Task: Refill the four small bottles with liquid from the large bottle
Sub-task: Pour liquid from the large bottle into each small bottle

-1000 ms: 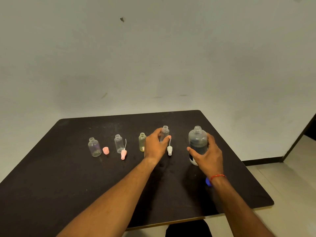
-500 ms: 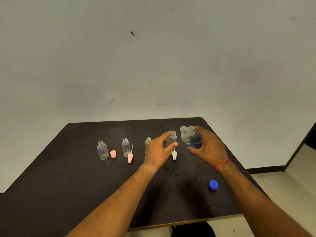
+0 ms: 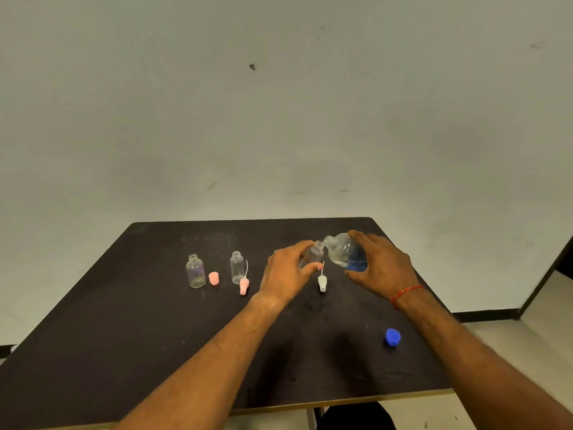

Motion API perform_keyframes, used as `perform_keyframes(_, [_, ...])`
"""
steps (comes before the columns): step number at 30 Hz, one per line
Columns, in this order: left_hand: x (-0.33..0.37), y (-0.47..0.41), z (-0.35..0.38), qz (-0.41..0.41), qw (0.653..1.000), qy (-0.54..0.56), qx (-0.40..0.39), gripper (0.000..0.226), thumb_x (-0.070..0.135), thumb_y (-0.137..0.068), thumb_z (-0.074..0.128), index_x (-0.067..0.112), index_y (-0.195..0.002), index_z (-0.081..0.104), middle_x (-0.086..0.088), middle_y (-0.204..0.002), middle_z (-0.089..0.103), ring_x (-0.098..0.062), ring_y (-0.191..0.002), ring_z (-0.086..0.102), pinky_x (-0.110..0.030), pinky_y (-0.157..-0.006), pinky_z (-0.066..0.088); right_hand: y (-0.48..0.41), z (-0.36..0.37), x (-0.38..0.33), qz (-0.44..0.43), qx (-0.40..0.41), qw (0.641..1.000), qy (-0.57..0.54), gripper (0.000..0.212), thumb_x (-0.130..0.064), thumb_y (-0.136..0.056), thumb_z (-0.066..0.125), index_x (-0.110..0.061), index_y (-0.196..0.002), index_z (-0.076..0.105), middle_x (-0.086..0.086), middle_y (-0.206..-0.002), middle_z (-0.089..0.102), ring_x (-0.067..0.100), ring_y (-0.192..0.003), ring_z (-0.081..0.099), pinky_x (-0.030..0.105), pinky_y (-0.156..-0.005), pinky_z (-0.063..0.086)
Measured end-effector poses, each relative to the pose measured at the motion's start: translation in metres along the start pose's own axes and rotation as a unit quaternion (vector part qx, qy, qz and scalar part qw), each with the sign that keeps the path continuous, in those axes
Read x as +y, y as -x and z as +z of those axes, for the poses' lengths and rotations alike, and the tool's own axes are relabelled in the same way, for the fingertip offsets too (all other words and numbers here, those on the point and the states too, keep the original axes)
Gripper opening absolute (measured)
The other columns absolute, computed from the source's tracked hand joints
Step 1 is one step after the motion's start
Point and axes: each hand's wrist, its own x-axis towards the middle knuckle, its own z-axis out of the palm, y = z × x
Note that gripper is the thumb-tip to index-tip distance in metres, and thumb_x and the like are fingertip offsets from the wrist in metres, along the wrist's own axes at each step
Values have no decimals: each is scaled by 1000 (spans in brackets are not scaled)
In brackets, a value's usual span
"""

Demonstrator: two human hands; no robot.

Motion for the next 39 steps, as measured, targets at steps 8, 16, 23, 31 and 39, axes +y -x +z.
perform_keyframes(8, [3, -1, -5, -9, 1000, -15, -9, 40, 42, -89, 75, 27, -125, 66, 5, -115, 72, -12, -104, 66, -25, -87, 51, -2, -10, -2, -18, -6, 998, 52, 77, -45, -78, 75, -30, -143, 38, -1, -127, 59, 21, -110, 57, 38, -87, 55])
perform_keyframes(16, [7, -1, -4, -12, 1000, -6, -9, 39, 41, -88, 76, 28, -124, 68, 6, -111, 73, -10, -102, 65, -23, -86, 48, -2, -19, 0, -38, -3, 995, 96, 77, -46, -77, 74, -29, -143, 38, 0, -124, 59, 21, -109, 56, 36, -83, 53])
perform_keyframes(23, [9, 1, -1, -18, 1000, 5, -18, 36, 42, -88, 76, 29, -121, 68, 9, -109, 72, -4, -61, 59, -27, -79, 56, -5, -26, 2, -47, -9, 990, 135, 83, -48, -74, 76, -29, -145, 37, 0, -126, 58, 22, -112, 54, 39, -86, 52])
perform_keyframes(31, [12, 2, 3, -24, 999, 29, -11, 34, 39, -86, 78, 30, -118, 71, 15, -97, 67, -3, -68, 60, -39, -71, 61, -8, -35, 5, -52, -20, 986, 155, 83, -46, -75, 75, -31, -145, 35, -1, -129, 55, 22, -121, 48, 41, -91, 47])
perform_keyframes(39, [16, 4, 2, -26, 999, 36, -17, 37, 39, -87, 77, 27, -122, 70, 12, -103, 68, -7, -75, 61, -37, -77, 61, -11, -41, 4, -56, -20, 985, 165, 81, -45, -74, 74, -34, -144, 36, -2, -127, 55, 21, -119, 48, 42, -90, 44])
